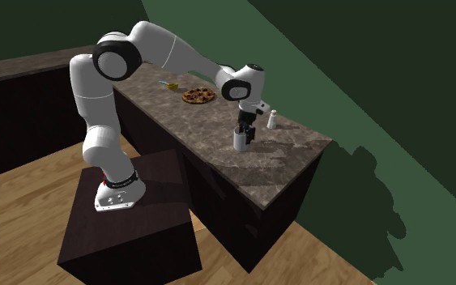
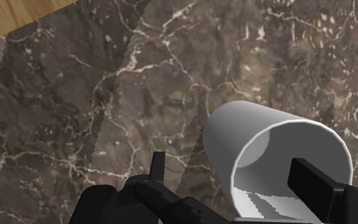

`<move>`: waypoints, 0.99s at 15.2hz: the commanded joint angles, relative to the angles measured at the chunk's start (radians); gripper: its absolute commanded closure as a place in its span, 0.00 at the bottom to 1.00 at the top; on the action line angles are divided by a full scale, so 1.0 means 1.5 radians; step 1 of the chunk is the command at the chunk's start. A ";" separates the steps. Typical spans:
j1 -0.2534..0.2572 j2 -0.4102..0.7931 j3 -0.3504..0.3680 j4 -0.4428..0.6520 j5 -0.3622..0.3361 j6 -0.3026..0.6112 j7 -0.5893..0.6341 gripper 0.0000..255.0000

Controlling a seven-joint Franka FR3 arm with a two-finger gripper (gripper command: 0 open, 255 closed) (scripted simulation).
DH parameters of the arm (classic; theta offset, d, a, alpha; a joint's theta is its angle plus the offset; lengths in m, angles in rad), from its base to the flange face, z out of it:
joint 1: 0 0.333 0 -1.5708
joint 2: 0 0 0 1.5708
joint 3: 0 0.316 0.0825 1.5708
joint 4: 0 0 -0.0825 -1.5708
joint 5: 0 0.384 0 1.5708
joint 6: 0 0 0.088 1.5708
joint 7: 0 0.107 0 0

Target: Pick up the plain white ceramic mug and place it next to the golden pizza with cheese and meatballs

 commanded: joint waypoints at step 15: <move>0.000 0.001 0.000 -0.004 0.000 0.006 -0.001 1.00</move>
